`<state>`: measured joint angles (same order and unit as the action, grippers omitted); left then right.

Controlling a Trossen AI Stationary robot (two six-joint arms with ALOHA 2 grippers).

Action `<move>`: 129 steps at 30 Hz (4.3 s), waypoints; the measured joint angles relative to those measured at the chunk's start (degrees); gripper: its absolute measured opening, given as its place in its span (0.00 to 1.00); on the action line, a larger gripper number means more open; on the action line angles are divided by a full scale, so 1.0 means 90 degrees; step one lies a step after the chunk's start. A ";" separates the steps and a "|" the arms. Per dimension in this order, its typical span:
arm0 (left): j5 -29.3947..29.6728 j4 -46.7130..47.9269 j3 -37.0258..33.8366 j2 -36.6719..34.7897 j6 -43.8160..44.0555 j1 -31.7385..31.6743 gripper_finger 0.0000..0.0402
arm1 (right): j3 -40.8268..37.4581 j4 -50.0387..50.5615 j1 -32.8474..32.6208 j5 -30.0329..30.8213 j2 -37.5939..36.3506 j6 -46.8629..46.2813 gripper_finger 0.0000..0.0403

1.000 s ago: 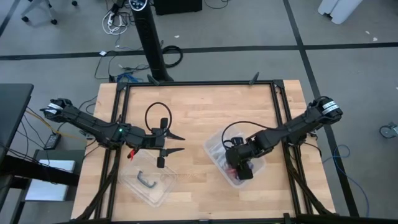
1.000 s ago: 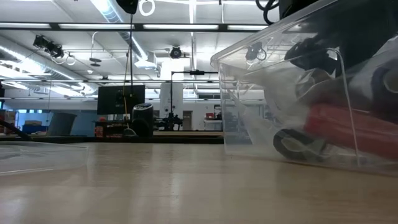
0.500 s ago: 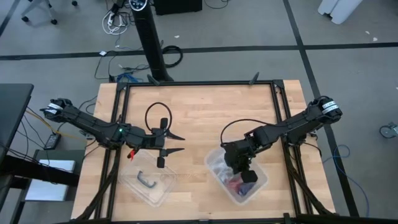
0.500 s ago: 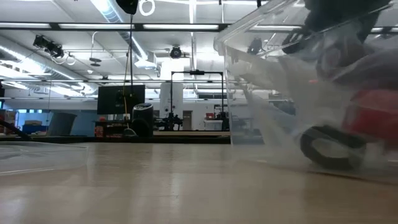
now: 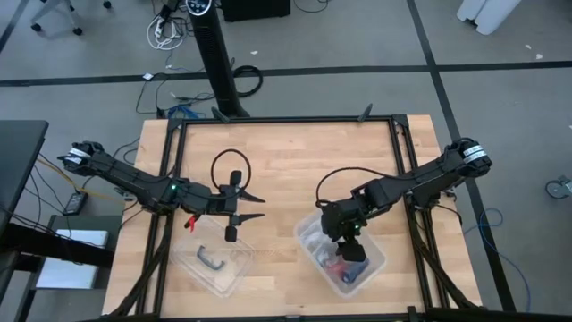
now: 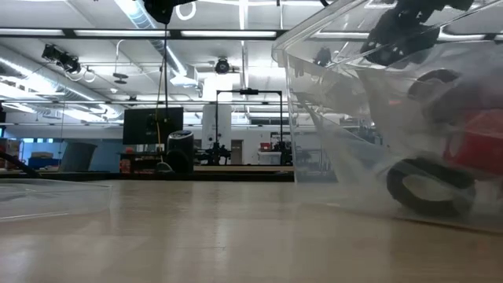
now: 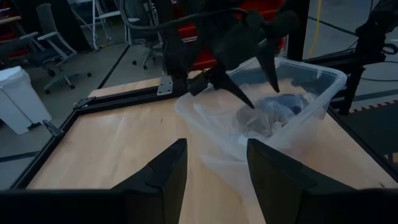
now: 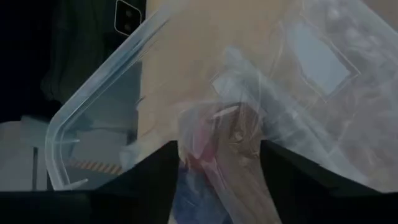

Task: Roll bandage
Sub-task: Put the packed rolled bandage into the transparent bin, then close the transparent bin with the transparent bin lid

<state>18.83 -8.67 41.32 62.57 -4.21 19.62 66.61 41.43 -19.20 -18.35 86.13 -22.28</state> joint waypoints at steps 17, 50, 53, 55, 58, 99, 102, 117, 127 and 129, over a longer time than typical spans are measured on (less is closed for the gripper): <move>0.0296 0.0035 0.0000 0.0000 -0.0012 -0.0001 0.42 | -0.0464 -0.0497 0.0113 0.2053 0.0889 0.1054 0.03; 0.0440 -0.0481 -0.0591 0.0000 -0.0023 0.0000 0.42 | -0.0183 -0.0408 -0.0383 0.1971 0.0529 0.0368 0.04; 0.0440 -0.0561 -0.0635 0.0000 -0.0008 0.0000 0.42 | -0.0087 -0.0249 -0.0379 0.2040 0.0465 0.0316 0.02; 0.0440 -0.0592 -0.0639 0.0000 -0.0012 0.0000 0.42 | 0.0178 0.0137 -0.0383 0.2238 0.0331 0.0141 0.04; 0.0437 -0.0587 -0.0641 0.0000 -0.0009 0.0000 0.42 | 0.0640 0.1012 -0.0389 0.2722 0.0068 -0.0520 0.11; -0.0010 0.1536 -0.0641 -0.0503 0.1215 0.1964 0.42 | 0.1242 0.1903 0.0840 0.3020 -0.0068 -0.0362 0.03; -0.0009 0.1615 -0.0641 -0.0498 0.1340 0.1974 0.42 | 0.1467 0.1636 0.0363 0.2685 -0.0078 -0.0344 0.02; -0.0002 0.1725 -0.0641 -0.0493 0.1571 0.1972 0.42 | 0.1163 0.0878 -0.0146 0.2955 0.1461 -0.0772 0.00; 0.0231 0.1778 -0.0641 -0.0493 0.1569 0.1972 0.42 | 0.1163 0.0439 0.0910 0.4366 0.1517 0.0801 0.00; 0.0326 0.1800 -0.0641 -0.0493 0.1569 0.1970 0.42 | 0.1163 0.0041 0.1202 0.4461 0.1554 0.1291 0.00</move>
<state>21.76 7.53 35.55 58.13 9.91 37.34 77.08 41.80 -8.38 21.80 100.11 -10.67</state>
